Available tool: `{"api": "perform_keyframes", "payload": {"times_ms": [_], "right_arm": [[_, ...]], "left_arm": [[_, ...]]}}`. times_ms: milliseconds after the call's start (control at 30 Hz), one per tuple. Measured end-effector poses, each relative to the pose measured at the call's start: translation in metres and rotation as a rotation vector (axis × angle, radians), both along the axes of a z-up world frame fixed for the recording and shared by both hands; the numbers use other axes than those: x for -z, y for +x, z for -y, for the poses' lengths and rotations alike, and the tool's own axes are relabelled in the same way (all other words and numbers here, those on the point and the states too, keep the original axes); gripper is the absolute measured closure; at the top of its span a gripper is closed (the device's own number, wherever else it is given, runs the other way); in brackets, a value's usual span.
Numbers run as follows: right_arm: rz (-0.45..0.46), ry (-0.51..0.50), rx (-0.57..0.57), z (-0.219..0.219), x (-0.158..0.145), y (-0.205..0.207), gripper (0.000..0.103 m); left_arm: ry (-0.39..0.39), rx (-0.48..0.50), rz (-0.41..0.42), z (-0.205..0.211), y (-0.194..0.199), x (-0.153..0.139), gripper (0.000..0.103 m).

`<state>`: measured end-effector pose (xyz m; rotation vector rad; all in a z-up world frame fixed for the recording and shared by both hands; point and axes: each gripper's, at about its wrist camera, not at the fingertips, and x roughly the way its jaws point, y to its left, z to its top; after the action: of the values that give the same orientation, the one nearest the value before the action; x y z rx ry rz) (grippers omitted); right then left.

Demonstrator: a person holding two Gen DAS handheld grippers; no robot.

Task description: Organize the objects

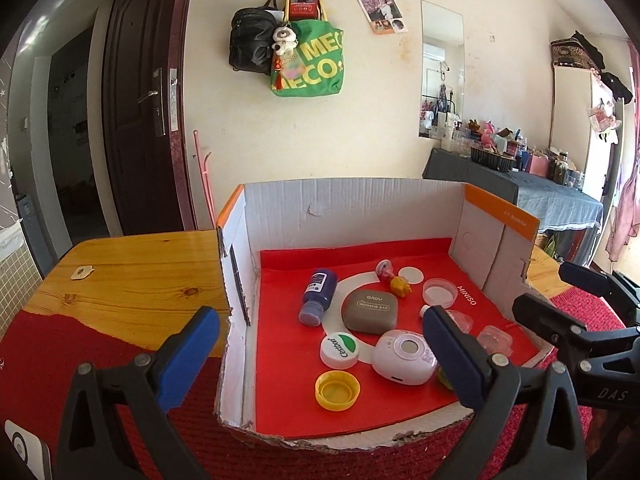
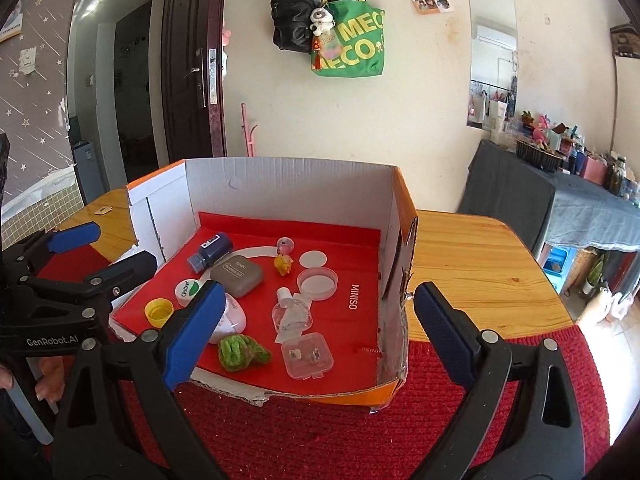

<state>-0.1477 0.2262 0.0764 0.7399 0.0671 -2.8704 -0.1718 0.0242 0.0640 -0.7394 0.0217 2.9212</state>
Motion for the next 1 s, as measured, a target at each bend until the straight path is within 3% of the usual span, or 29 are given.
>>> {"api": "perform_keyframes", "payload": {"times_ms": [400,1000], "right_arm": [[0.078,-0.025,0.051,-0.008,0.024,-0.025,0.006],[0.1,-0.003,0.057,-0.004,0.027,-0.028,0.005]], "left_arm": [[-0.004,-0.034,0.102,0.004,-0.021,0.022,0.0],[0.003,-0.041,0.115,0.007,-0.015,0.024,0.0]]}}
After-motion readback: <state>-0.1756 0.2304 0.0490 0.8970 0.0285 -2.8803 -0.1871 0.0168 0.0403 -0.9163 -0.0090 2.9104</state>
